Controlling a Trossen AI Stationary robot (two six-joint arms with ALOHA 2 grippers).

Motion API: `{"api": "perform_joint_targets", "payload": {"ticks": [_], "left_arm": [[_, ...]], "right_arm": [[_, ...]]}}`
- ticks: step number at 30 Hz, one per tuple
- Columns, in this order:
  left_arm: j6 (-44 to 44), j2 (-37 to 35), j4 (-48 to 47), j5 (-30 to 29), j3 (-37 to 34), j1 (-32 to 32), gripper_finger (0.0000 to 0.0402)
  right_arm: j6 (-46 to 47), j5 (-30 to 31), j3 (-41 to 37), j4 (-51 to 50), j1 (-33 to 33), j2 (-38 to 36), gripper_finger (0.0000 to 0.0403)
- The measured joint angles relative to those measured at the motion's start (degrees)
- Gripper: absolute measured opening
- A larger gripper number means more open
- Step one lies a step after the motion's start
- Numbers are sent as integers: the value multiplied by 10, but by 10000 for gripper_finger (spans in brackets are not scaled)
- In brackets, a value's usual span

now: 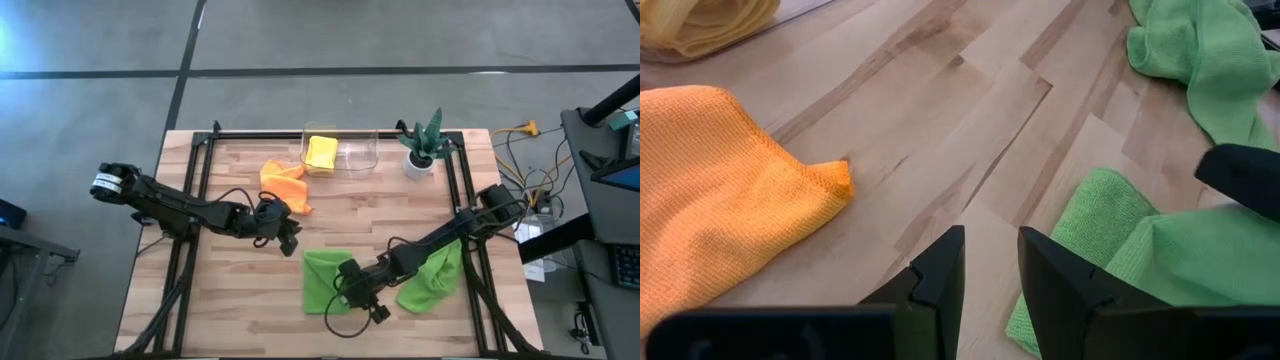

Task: Fold microfiber towels
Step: Fold the left green microfiber towel

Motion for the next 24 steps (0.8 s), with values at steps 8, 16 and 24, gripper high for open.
{"api": "perform_joint_targets", "payload": {"ticks": [8,16,24], "left_arm": [[-2,0,0,0,0,0,81],[-2,0,0,0,0,0,81],[0,0,0,0,0,0,81]], "right_arm": [[2,-7,35,4,0,-3,152],[-14,-29,51,-38,11,-3,164],[-19,-54,55,-92,22,-3,147]]}}
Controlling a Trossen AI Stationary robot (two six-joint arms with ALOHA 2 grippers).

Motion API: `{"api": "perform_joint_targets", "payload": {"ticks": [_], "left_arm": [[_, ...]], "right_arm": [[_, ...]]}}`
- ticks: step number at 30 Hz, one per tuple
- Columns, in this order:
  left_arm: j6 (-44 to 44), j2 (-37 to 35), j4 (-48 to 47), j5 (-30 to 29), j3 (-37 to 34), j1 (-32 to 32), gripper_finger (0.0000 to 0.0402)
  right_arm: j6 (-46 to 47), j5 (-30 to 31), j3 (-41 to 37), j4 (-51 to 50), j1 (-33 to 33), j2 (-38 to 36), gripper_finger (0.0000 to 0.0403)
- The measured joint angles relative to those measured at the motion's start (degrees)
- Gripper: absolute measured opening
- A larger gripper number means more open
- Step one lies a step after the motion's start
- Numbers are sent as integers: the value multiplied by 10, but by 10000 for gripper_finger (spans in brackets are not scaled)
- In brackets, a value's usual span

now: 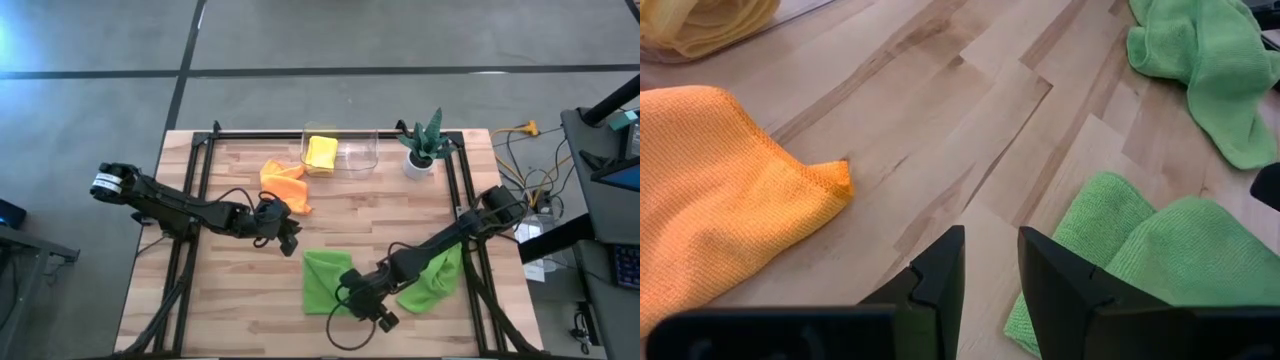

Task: Fold microfiber towels
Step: Fold the left green microfiber towel

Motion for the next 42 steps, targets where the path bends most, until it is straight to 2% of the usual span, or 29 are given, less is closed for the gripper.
{"api": "perform_joint_targets", "payload": {"ticks": [10,13,16,20,24,29,32,35,38,42], "left_arm": [[3,0,0,0,0,1,81],[9,0,0,0,0,1,81],[17,0,0,2,0,1,81],[18,0,0,20,0,0,81],[18,-10,-2,46,0,0,81],[33,-29,-5,72,0,0,81],[47,-40,-6,73,0,0,81],[48,-44,-14,73,0,0,81],[60,-45,-15,76,0,0,81],[61,-45,-18,88,0,0,81]], "right_arm": [[18,1,83,-171,0,-1,133],[90,1,98,-242,-5,-4,128],[203,3,81,-242,-16,-23,121],[400,63,15,-151,-23,-63,111],[630,144,-98,-22,-22,-115,108],[908,242,-255,161,-13,-181,123],[1060,300,-333,285,-2,-190,137],[1112,306,-375,383,2,-166,152],[1122,307,-381,436,2,-135,164],[1114,304,-362,444,-2,-103,173]]}}
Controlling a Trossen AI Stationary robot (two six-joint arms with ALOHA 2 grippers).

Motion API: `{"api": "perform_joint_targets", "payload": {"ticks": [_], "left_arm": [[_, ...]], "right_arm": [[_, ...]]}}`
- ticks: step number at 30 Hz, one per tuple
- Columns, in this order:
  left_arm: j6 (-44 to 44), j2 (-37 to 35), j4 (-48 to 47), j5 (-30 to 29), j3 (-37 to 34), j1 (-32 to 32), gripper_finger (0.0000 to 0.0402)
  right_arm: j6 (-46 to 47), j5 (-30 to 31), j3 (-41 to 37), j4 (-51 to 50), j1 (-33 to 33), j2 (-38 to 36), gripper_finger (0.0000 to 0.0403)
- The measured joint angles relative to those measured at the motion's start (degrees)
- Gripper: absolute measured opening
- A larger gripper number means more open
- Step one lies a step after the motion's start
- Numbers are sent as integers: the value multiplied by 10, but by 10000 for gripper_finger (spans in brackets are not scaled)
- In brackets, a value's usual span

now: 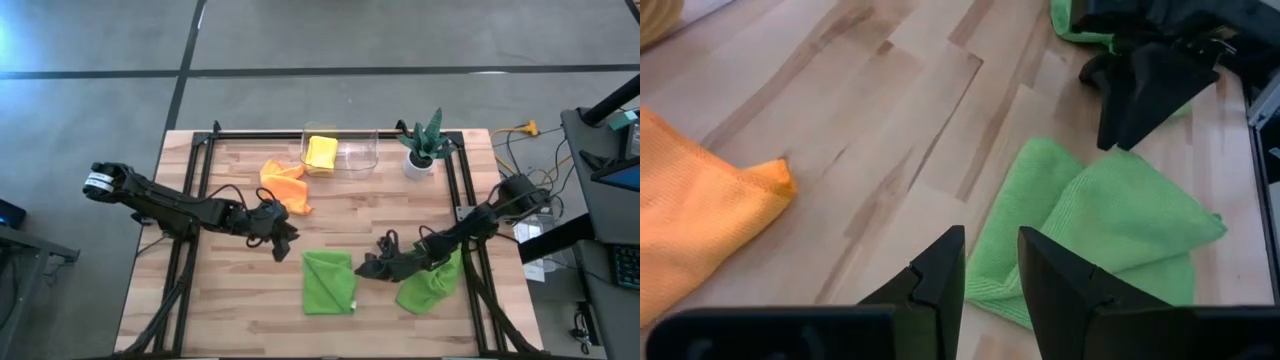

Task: Fold microfiber towels
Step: Fold the left green microfiber towel

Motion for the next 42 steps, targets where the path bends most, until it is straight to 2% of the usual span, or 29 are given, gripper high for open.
{"api": "perform_joint_targets", "payload": {"ticks": [12,27,34,39,42], "left_arm": [[-2,0,0,8,0,0,81],[-2,0,1,8,0,1,81],[1,-5,-1,4,0,1,81],[2,-40,-3,-15,0,1,81],[2,-68,-5,-29,0,1,81]], "right_arm": [[-25,-3,19,-4,-8,19,147],[-54,-17,19,-11,-10,17,14],[-104,-9,45,-16,-14,5,9],[-150,-11,90,-19,-26,2,9],[-178,-25,128,-60,-34,1,9]]}}
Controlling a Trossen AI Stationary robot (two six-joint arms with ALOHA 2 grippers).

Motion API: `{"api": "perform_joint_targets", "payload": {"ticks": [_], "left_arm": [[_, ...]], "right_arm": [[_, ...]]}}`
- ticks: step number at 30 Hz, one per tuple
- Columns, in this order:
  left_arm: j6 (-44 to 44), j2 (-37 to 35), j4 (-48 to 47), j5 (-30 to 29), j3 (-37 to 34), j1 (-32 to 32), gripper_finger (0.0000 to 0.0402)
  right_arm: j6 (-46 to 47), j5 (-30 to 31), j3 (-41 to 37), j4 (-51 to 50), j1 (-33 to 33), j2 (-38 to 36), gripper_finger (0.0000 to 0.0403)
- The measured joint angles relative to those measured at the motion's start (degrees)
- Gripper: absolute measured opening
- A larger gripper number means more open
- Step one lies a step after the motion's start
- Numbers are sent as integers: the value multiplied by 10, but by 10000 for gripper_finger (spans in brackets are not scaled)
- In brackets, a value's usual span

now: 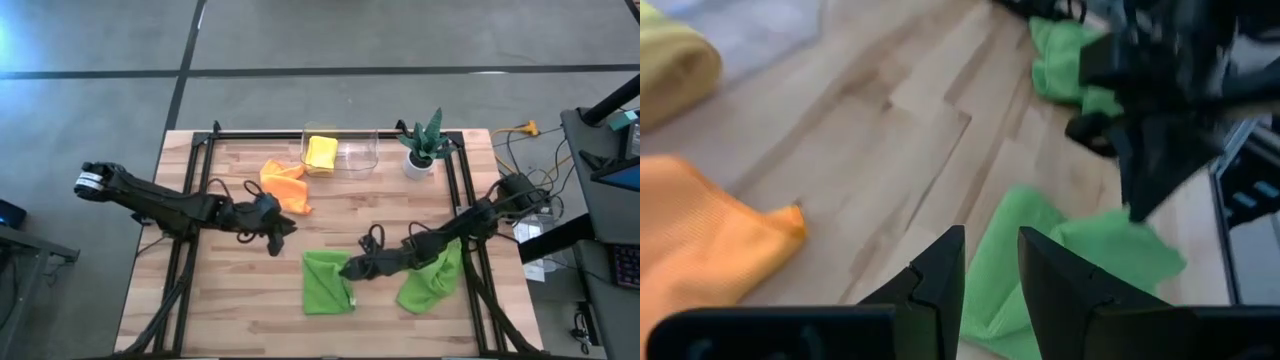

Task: Fold microfiber towels
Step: Fold the left green microfiber towel

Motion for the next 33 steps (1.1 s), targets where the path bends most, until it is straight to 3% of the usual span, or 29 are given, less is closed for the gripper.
{"api": "perform_joint_targets", "payload": {"ticks": [12,25,33], "left_arm": [[27,-77,-12,-24,0,0,81],[28,-75,-13,-22,0,0,81],[28,-75,-13,-14,0,0,81]], "right_arm": [[-132,-105,167,-197,-36,30,9],[-190,-237,336,-215,-40,190,9],[-252,-304,414,-250,-43,242,9]]}}
